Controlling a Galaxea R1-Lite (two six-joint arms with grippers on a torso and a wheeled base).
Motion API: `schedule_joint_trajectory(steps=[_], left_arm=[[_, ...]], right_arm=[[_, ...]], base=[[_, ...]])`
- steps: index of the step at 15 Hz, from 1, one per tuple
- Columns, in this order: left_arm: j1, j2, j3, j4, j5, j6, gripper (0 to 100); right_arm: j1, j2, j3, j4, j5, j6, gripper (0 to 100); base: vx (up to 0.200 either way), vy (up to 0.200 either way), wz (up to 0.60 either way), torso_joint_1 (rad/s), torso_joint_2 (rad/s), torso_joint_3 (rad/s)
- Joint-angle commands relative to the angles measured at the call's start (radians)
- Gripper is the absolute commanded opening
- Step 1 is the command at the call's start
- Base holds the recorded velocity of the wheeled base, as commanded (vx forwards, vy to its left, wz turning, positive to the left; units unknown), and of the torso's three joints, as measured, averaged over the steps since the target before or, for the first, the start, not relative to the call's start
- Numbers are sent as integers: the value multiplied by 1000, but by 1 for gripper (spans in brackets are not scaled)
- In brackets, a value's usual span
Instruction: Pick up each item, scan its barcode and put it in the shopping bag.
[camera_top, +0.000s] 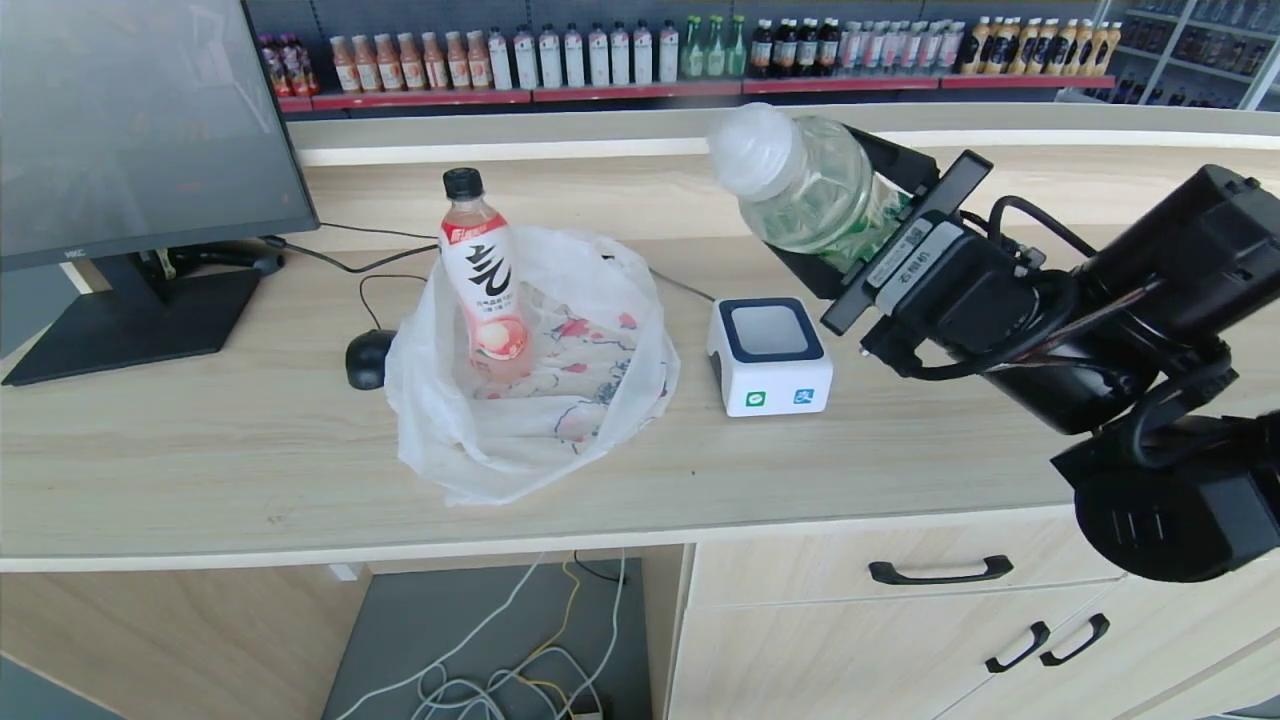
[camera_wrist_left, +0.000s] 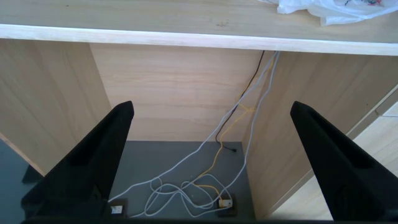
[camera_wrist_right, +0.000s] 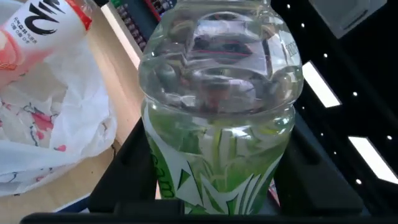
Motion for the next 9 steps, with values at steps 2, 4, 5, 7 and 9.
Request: schedule_joint_trajectory(steps=[2,4,5,7,9], left_arm=[[0,1,0,0,0,0,100],[0,1,0,0,0,0,100],[0,0,0,0,0,0,100],[0,0,0,0,0,0,100],[0,0,0,0,0,0,100]], right_arm=[[-10,70,-36,2,54,-46,0],[-13,85,-38,2,83,-81,0],[-15,97,-36,2,105,-105,0],[-18,117,-36,2,141,-142,0],[-41,137,-36,2,170,-168,0]], base=[[0,0,0,0,0,0],[0,0,0,0,0,0],[0,0,0,0,0,0],[0,0,0,0,0,0],[0,0,0,0,0,0]])
